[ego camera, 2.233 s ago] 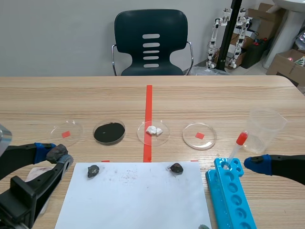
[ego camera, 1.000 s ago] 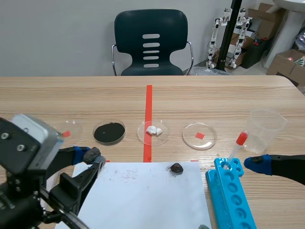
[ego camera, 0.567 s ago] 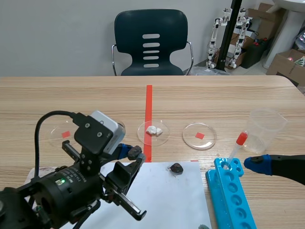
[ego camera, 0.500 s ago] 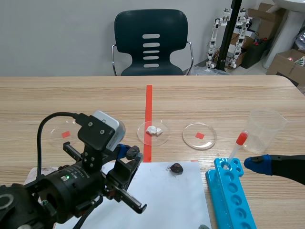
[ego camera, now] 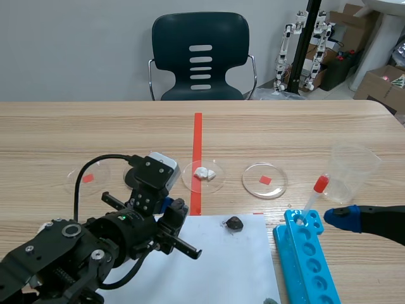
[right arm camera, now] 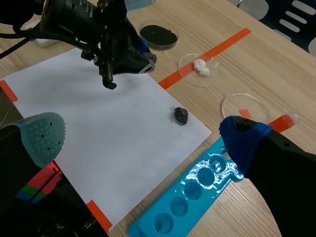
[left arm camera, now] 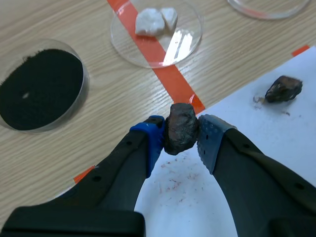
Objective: Put the middle mineral back
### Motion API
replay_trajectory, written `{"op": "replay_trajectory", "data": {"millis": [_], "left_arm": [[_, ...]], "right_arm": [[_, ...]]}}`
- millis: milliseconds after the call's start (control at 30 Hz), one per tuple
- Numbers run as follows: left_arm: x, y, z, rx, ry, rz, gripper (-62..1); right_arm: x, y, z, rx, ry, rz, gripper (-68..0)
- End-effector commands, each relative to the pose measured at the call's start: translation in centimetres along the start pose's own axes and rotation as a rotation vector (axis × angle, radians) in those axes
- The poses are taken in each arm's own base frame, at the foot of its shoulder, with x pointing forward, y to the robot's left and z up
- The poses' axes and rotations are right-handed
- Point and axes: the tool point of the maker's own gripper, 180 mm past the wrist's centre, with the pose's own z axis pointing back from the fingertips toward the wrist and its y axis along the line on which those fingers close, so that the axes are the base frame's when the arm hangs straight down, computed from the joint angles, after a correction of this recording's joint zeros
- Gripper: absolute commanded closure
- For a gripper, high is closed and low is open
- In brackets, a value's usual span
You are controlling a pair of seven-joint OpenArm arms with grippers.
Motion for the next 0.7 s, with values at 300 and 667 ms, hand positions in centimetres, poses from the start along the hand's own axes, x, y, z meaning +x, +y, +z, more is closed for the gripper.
{"op": "replay_trajectory", "data": {"millis": [300,667], "left_arm": [[-1.1,-0.1,-1.0,0.001,0.050,0.023,-13.0],[-1.5,-1.6,-0.9,-0.064,0.061,0.011,-13.1]], "right_arm": [[0.7,-0.3,0.0,-0.005,-0.029,0.005,-67.9],[0.7,-0.3,0.0,-0.005,-0.029,0.005,-67.9]]}}
